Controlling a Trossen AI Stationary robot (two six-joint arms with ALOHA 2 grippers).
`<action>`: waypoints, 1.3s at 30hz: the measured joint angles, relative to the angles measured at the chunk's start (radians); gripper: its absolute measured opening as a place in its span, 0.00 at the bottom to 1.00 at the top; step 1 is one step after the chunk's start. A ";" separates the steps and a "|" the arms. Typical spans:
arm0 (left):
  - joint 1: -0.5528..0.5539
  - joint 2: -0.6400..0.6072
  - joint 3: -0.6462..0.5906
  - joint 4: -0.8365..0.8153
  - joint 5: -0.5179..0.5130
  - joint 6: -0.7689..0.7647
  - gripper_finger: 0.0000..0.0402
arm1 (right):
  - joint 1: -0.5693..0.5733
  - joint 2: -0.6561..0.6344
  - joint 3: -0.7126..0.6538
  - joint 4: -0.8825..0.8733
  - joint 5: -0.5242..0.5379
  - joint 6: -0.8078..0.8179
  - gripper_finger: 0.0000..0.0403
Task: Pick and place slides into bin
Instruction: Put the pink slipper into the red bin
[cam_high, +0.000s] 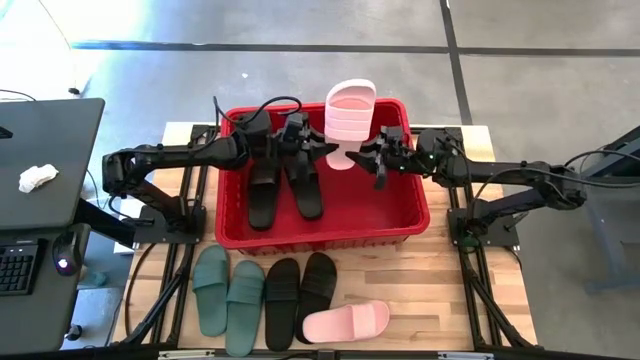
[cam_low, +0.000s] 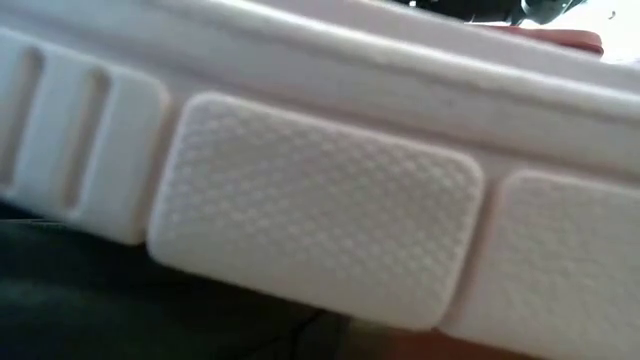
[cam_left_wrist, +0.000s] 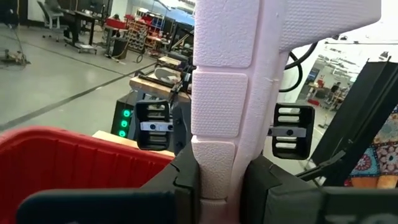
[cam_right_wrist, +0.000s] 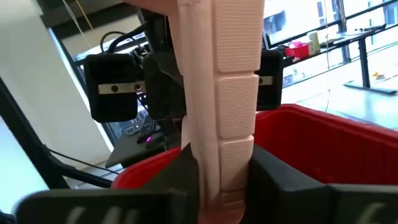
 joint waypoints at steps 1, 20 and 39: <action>0.000 0.000 0.000 0.000 0.000 0.018 0.14 | 0.000 0.000 0.000 0.000 0.001 -0.012 0.14; 0.003 -0.008 0.000 -0.054 0.162 0.266 0.58 | 0.002 -0.004 0.000 -0.023 0.007 0.082 0.08; 0.148 -0.151 0.001 -0.247 0.507 0.320 0.59 | -0.079 -0.184 0.000 -0.457 0.023 0.492 0.08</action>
